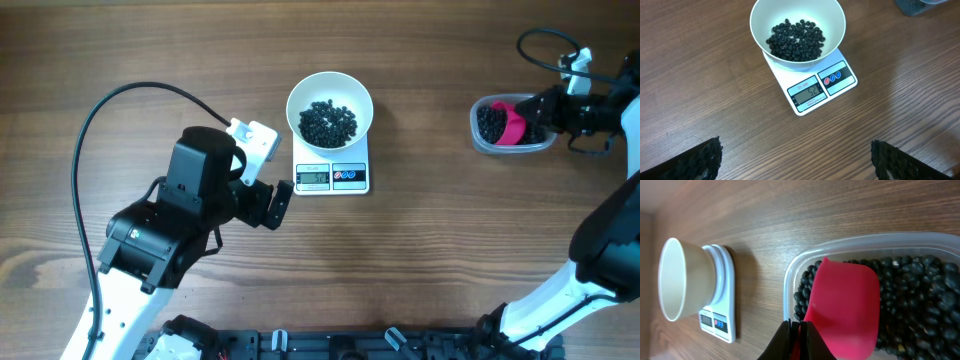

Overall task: Scoop item into bowl and weigh 150g on scale
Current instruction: 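Scoop beans and lift the filled scoop out of the tub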

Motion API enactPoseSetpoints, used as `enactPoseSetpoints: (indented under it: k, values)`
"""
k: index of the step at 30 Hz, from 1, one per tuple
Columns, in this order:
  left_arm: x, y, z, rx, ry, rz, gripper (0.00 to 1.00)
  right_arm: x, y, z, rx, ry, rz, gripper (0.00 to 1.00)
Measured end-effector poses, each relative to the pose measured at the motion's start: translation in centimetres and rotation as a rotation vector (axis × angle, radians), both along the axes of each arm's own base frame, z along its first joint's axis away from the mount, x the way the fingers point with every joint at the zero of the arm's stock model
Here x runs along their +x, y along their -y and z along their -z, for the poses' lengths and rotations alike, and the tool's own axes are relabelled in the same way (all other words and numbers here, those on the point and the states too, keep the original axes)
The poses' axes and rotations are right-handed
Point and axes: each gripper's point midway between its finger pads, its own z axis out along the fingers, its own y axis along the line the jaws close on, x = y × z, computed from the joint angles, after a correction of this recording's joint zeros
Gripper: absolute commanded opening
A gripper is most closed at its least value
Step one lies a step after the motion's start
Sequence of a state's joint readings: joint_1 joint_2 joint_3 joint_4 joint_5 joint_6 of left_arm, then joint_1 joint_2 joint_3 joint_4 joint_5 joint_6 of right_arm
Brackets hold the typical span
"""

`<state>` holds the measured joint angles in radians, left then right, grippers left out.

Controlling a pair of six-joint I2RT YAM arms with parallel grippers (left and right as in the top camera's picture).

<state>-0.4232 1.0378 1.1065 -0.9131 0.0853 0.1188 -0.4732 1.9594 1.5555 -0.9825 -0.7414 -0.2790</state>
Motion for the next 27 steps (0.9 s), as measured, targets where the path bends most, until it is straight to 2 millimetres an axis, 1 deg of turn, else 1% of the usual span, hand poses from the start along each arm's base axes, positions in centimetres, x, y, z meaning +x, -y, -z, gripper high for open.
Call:
enactPoseSetpoints:
  k: [6,13,21,25,27]
  values:
    - [0.0,0.0,0.0,0.000,0.000,0.000,1.00,0.1,0.1,-0.1,0.034,0.013,0.006,0.04]
    - [0.0,0.0,0.0,0.000,0.000,0.000,1.00,-0.3,1.7,0.1,0.061,0.010,0.048,0.04]
    - [0.0,0.0,0.0,0.000,0.000,0.000,1.00,-0.4,2.1,0.0,0.067,0.018,0.052,0.04]
    - [0.0,0.0,0.0,0.000,0.000,0.000,1.00,-0.7,3.5,0.2,0.095,0.022,0.087,0.04]
    - [0.0,0.0,0.0,0.000,0.000,0.000,1.00,-0.8,3.6,0.3,0.097,0.021,0.091,0.04]
